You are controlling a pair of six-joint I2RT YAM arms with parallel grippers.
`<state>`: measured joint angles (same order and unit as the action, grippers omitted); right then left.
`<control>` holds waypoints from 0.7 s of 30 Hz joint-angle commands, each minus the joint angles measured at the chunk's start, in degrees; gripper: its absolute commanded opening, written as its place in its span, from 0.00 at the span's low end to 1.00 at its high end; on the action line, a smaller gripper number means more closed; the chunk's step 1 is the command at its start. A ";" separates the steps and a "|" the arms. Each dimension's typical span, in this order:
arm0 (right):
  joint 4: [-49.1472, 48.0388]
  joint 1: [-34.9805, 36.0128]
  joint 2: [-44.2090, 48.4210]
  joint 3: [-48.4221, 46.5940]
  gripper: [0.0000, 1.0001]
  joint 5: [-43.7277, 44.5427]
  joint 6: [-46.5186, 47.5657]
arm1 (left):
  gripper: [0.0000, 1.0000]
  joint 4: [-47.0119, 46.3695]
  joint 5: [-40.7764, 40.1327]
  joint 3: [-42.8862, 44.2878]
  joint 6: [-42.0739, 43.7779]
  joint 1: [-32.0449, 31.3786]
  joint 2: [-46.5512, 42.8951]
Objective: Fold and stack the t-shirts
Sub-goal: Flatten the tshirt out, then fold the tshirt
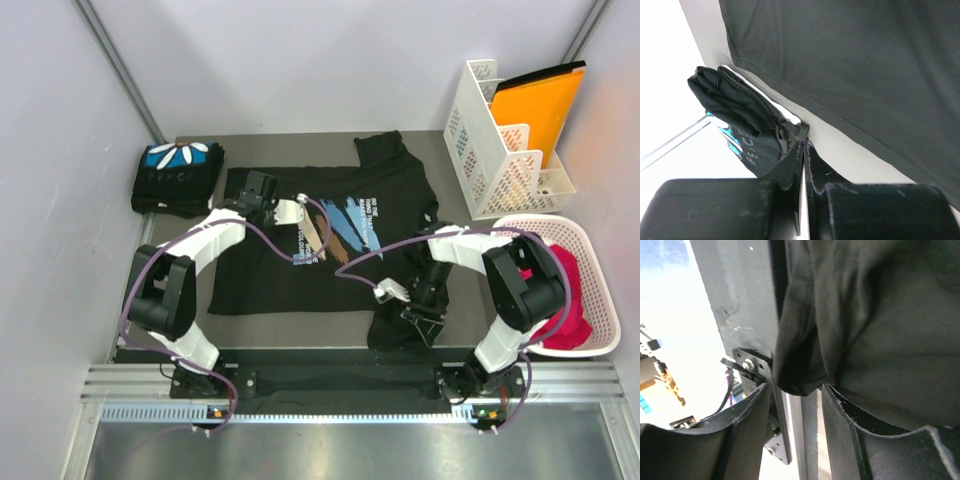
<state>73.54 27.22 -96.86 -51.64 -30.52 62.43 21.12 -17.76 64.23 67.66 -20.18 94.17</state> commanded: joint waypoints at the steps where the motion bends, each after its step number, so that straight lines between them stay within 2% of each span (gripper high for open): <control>1: -1.38 0.11 2.90 -1.79 0.46 1.43 -0.82 | 0.06 -0.65 0.71 1.16 0.02 0.23 -1.10; 10: 0.20 0.11 3.25 -6.37 0.47 0.90 -1.17 | 0.05 -1.00 0.62 1.25 -0.07 0.23 -0.48; 21: -0.68 0.64 0.62 -1.63 0.48 -0.50 0.67 | 0.05 -1.00 0.36 0.46 -0.51 0.23 -1.18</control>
<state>72.82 27.22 -96.47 -54.61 -29.06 61.49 21.08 -17.65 64.23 67.61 -20.18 94.17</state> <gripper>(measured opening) 0.478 0.054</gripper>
